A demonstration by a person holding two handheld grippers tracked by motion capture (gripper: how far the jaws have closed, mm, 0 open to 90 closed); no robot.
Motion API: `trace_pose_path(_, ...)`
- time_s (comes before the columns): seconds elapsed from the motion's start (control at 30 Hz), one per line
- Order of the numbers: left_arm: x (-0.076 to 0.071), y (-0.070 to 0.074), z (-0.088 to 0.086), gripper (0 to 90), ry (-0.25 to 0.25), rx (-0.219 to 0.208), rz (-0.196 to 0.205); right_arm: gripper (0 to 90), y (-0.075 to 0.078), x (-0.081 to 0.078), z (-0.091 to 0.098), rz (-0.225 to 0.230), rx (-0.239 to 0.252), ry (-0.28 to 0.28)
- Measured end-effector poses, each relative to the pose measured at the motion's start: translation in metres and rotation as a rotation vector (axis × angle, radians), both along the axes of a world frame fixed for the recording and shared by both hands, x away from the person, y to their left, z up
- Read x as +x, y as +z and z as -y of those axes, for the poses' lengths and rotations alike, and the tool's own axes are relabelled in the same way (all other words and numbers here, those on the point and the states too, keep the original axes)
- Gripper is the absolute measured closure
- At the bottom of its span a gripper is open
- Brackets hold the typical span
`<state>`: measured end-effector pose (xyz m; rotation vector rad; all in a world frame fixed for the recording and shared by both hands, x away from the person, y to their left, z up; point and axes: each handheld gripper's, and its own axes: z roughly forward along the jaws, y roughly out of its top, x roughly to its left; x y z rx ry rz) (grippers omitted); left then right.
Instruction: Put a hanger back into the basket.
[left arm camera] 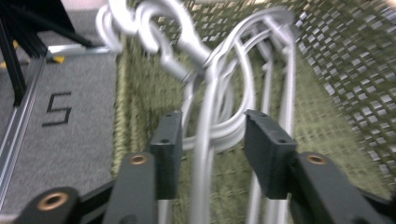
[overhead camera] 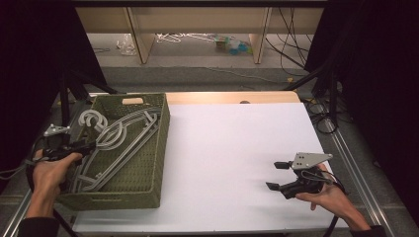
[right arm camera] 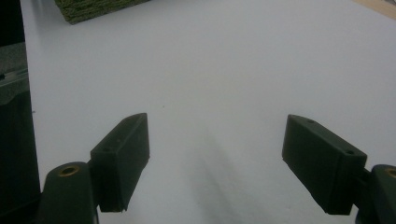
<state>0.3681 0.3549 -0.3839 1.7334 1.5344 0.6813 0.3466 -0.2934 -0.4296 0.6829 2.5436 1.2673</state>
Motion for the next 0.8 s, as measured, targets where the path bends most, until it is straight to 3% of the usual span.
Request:
trace_pose_path(0.3,-0.026,0.024,0.014,43.3,-0.062,-0.004,0.09,23.4,0.001,0.0,0.0,0.005,0.019,-0.018)
trace_pose_path(0.37,-0.035,0.029,0.025,40.6,-0.094,-0.004,0.119,23.4,0.001,0.0,0.0,0.004,0.022,-0.021)
trace_pose_path(0.63,-0.049,0.037,0.06,35.8,-0.186,-0.013,0.175,22.8,0.003,-0.002,-0.002,0.021,0.031,-0.031)
trace_pose_path(0.73,-0.055,0.04,0.077,34.8,-0.21,-0.041,0.216,22.5,0.004,-0.002,-0.001,0.021,0.032,-0.034)
trace_pose_path(0.8,-0.057,0.04,0.08,33.8,-0.22,-0.044,0.22,22.3,0.004,-0.002,-0.001,0.026,0.037,-0.04)
